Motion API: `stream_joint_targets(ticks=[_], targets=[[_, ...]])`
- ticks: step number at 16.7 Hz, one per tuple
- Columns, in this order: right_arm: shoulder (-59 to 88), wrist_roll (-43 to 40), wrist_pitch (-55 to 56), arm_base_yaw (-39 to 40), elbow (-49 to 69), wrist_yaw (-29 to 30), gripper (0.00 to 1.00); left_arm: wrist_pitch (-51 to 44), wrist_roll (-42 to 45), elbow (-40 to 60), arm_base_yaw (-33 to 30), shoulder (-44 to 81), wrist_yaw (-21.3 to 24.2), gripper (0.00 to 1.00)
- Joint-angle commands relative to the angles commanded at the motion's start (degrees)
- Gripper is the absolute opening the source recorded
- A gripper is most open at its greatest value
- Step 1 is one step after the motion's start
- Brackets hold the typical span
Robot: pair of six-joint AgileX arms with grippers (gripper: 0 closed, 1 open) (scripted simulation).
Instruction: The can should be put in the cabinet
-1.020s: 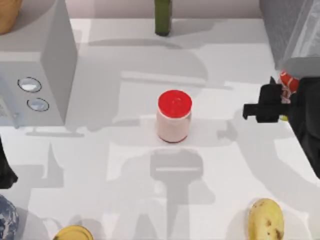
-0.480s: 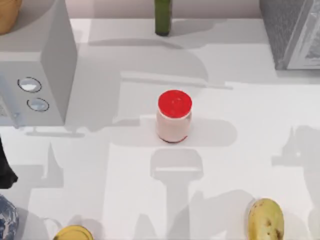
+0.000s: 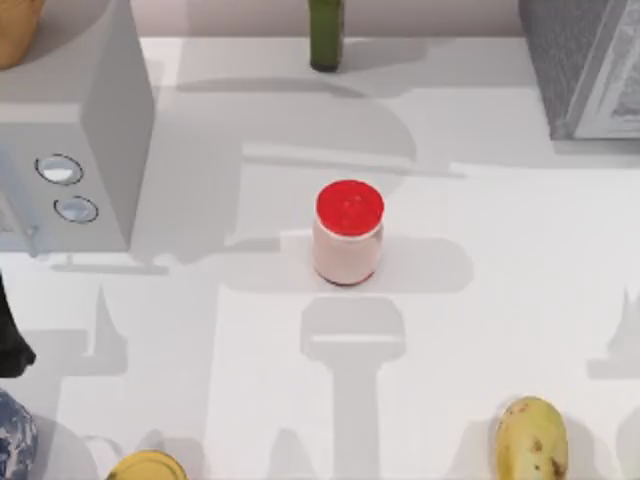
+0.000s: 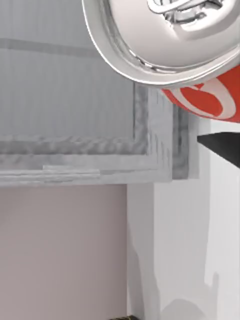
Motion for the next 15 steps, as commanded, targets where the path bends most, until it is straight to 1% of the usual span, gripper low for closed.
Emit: stream_joint_targets(ticks=[7, 9, 12, 15], targets=[[-0.75, 0.07, -0.13, -0.56, -0.27, -0.52, 0.00, 0.00, 0.00, 0.00, 0.00, 0.00, 0.00, 1.00], [1.01, 0.06, -0.78, -0.25, 1.53, -0.24, 0.00, 0.00, 0.00, 0.00, 0.00, 0.00, 0.00, 1.00], [7.55, 0.16, -3.07, 0.83, 8.83, 0.72, 0.00, 0.00, 0.00, 0.00, 0.00, 0.00, 0.00, 1.00], [17.33, 0.32, -6.32, 2.23, 21.27, 2.18, 0.00, 0.00, 0.00, 0.00, 0.00, 0.00, 0.00, 1.00]])
